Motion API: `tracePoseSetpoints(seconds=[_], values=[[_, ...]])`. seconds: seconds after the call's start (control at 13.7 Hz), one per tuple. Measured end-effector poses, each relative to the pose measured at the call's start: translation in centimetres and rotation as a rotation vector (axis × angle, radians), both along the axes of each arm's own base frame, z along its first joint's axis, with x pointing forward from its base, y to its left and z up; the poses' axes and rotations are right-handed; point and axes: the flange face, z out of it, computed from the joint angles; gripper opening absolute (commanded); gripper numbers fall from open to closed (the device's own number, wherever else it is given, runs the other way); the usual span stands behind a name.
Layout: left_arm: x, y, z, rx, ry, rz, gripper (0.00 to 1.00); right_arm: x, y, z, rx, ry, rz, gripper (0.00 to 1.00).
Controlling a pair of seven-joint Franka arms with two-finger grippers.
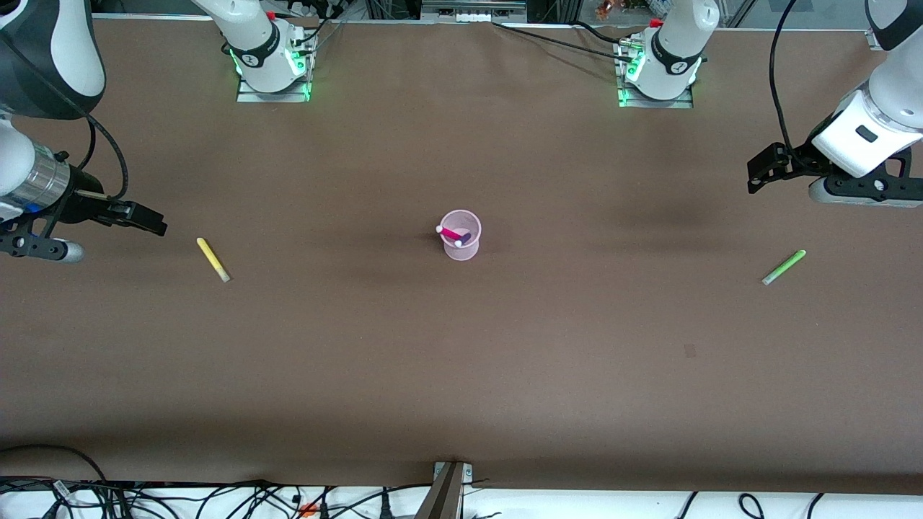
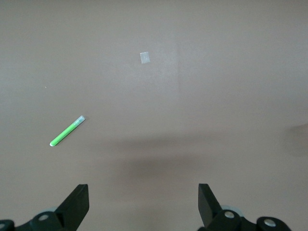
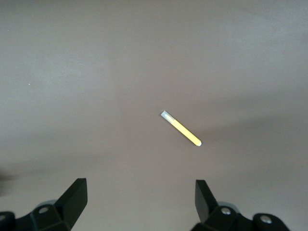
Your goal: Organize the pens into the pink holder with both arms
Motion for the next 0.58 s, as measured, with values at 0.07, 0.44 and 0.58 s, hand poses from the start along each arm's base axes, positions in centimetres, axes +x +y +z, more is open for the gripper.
tracePoseSetpoints(seconds=[0.07,0.44,0.58], values=[[0.01,-0.01,-0.03,0.0,0.001,-0.001,1.0,0.0,-0.01,0.0,0.0,0.0,0.0,0.99],[0.16,0.01,-0.39,0.0,0.008,-0.002,1.0,0.0,-0.04,0.0,0.0,0.0,-0.001,0.99],[0.18,0.02,-0.43,0.0,0.008,-0.002,1.0,0.0,-0.08,0.0,0.0,0.0,-0.001,0.99]])
